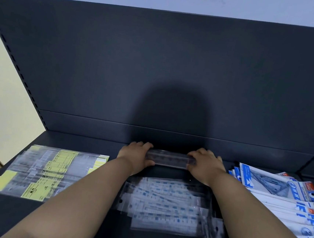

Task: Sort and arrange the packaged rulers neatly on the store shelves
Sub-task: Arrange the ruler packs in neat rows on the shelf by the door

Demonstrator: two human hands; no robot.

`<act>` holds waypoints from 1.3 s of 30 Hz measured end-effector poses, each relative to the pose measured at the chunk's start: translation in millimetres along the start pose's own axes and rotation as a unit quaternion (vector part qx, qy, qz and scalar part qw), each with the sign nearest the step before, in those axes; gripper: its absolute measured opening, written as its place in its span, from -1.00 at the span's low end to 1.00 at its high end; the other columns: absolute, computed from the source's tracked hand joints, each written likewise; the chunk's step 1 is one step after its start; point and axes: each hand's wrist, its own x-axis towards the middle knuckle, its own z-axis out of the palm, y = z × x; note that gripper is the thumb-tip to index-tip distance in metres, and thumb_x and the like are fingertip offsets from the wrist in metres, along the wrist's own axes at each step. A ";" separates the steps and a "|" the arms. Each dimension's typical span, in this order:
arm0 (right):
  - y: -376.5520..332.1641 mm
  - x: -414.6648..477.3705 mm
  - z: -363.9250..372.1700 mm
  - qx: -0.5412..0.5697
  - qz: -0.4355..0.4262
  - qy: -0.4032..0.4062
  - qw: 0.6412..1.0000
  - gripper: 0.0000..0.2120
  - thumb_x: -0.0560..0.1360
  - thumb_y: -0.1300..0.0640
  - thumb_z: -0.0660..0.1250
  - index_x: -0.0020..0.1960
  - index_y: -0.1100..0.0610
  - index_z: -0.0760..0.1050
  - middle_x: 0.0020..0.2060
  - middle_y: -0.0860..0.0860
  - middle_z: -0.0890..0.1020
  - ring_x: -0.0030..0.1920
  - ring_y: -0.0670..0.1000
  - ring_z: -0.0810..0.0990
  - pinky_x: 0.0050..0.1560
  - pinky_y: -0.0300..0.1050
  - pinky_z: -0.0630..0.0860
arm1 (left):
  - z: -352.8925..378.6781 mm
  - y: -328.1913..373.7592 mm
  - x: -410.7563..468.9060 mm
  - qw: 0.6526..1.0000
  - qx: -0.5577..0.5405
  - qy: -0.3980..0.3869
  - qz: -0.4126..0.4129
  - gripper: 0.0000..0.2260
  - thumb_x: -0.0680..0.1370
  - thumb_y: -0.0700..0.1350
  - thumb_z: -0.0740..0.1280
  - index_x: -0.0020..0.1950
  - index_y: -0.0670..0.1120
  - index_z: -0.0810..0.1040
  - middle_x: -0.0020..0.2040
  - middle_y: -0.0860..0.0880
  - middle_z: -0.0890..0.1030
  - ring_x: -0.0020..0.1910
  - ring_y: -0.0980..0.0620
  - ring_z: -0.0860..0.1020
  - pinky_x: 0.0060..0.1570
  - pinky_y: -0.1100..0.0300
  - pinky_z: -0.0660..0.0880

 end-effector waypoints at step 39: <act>-26.0 -3.2 22.2 -0.042 -0.077 -0.028 0.996 -0.49 0.63 0.02 -0.08 0.55 0.03 -0.06 0.49 -0.01 0.14 0.46 0.01 0.11 0.43 0.01 0.02 | 6.6 16.1 -1.2 0.992 0.022 -0.085 0.095 -0.50 0.66 -0.03 -0.03 0.56 0.04 -0.15 0.55 0.03 0.08 0.50 0.00 0.05 0.44 0.13 -0.11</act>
